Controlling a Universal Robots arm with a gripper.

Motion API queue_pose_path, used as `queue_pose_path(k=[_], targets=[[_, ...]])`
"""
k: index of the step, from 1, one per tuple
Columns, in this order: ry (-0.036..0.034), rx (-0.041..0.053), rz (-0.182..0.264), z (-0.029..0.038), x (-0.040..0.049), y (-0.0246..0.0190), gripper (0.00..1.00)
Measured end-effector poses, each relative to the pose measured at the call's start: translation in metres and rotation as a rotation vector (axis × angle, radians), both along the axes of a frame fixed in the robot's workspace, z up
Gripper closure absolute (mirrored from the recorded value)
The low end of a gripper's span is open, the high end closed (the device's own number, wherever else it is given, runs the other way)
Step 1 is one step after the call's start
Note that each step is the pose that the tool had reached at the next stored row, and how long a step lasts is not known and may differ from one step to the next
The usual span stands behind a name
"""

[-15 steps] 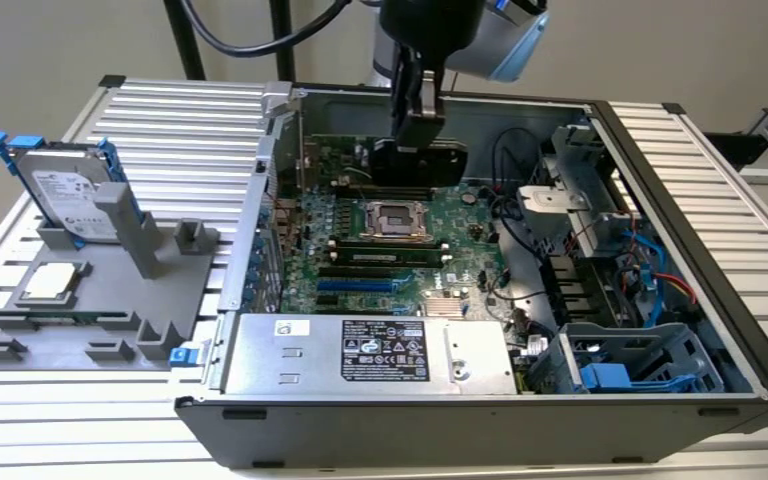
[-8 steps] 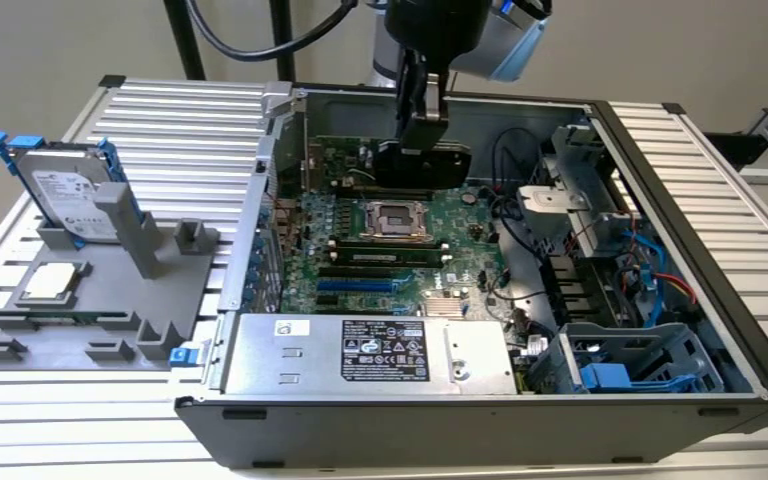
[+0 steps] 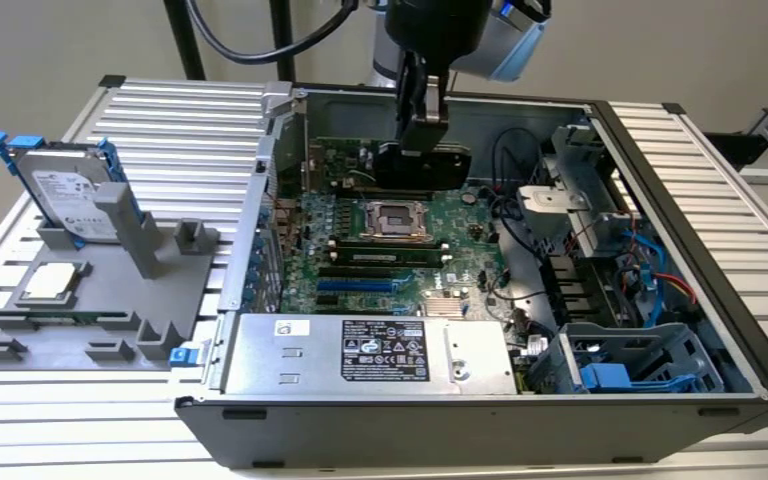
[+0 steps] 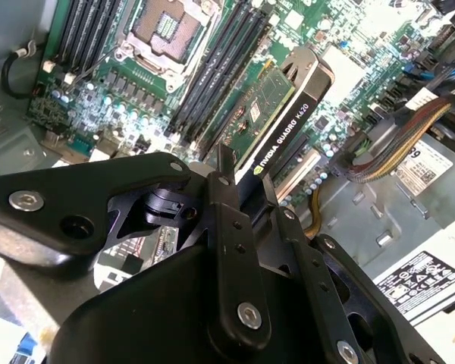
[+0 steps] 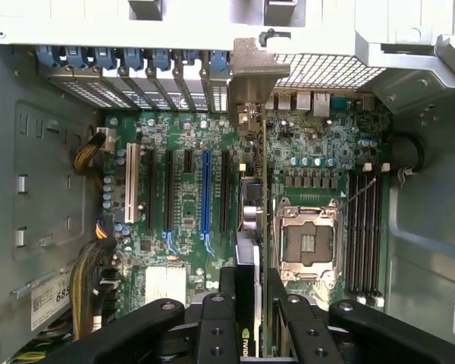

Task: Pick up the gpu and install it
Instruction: 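Insert the gpu into the slot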

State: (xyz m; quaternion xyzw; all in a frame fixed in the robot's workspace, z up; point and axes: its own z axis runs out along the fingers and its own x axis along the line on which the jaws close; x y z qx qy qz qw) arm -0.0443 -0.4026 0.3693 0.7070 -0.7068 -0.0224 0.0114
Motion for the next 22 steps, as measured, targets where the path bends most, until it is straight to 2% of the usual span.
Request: queue_pose_path(k=[22], targets=[[0.0000,0.0000,0.000,-0.0054,0.0001,0.0000,1.00]])
